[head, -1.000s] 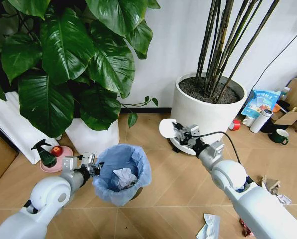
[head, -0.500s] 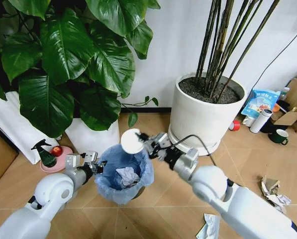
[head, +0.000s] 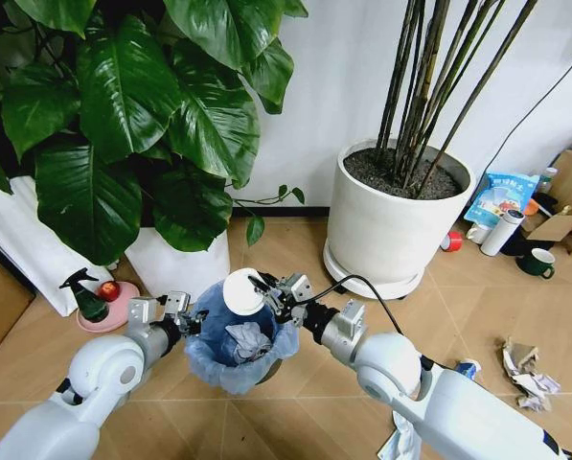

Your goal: Pick up the trash bin and place the garbage on the floor into it.

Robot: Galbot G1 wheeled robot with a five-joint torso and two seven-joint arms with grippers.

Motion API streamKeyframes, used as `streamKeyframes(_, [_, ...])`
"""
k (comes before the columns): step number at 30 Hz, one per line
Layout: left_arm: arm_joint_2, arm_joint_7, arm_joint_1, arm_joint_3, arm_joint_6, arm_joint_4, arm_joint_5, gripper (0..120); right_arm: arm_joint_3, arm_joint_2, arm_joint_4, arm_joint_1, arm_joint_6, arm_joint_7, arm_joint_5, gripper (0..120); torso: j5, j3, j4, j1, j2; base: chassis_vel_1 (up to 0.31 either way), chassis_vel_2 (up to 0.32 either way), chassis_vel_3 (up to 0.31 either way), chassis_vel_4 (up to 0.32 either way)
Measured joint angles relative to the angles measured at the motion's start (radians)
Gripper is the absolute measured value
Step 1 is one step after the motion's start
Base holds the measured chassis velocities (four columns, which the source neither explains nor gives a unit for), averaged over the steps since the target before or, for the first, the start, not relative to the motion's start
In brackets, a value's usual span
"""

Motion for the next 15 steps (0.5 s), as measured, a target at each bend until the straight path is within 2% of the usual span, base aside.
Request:
streamKeyframes(1, [0.0, 0.0, 0.0, 0.0, 0.0, 0.0, 0.0, 0, 0.0, 0.0, 0.0, 0.0, 0.0, 0.0, 0.0, 26, 0.0, 0.0, 0.0, 0.0, 0.0, 0.0, 0.0, 0.0, 0.0])
streamKeyframes(4, [0.003, 0.0, 0.002, -0.005, 0.0, -0.003, 0.0, 0, -0.007, -0.003, -0.004, 0.002, 0.0, 0.0, 0.002, 41, 0.0, 0.0, 0.0, 0.0, 0.0, 0.0, 0.0, 0.0, 0.0])
streamKeyframes(6, [0.003, 0.0, 0.002, -0.005, 0.0, -0.004, 0.0, 0, -0.007, -0.003, -0.005, 0.002, 0.0, 0.001, 0.003, 45, 0.0, 0.0, 0.0, 0.0, 0.0, 0.0, 0.0, 0.0, 0.0])
streamKeyframes(9, [0.003, 0.0, 0.002, -0.007, 0.0, -0.005, 0.0, 0, -0.007, -0.003, -0.007, -0.001, -0.002, 0.003, 0.005, 58, 0.0, 0.0, 0.0, 0.0, 0.0, 0.0, 0.0, 0.0, 0.0])
streamKeyframes(10, [0.003, 0.0, 0.002, -0.007, 0.0, -0.005, 0.0, 0, -0.007, -0.003, -0.007, -0.001, -0.002, 0.003, 0.005, 58, 0.0, 0.0, 0.0, 0.0, 0.0, 0.0, 0.0, 0.0, 0.0])
streamKeyframes(14, [0.001, 0.0, 0.004, -0.008, -0.001, -0.007, 0.0, 0, -0.005, -0.003, -0.007, -0.003, -0.004, 0.007, 0.006, 79, 0.0, 0.0, 0.0, 0.0, 0.0, 0.0, 0.0, 0.0, 0.0])
streamKeyframes(15, [0.001, 0.0, 0.004, -0.008, -0.001, -0.007, 0.0, 0, -0.005, -0.003, -0.007, -0.003, -0.004, 0.007, 0.006, 79, 0.0, 0.0, 0.0, 0.0, 0.0, 0.0, 0.0, 0.0, 0.0])
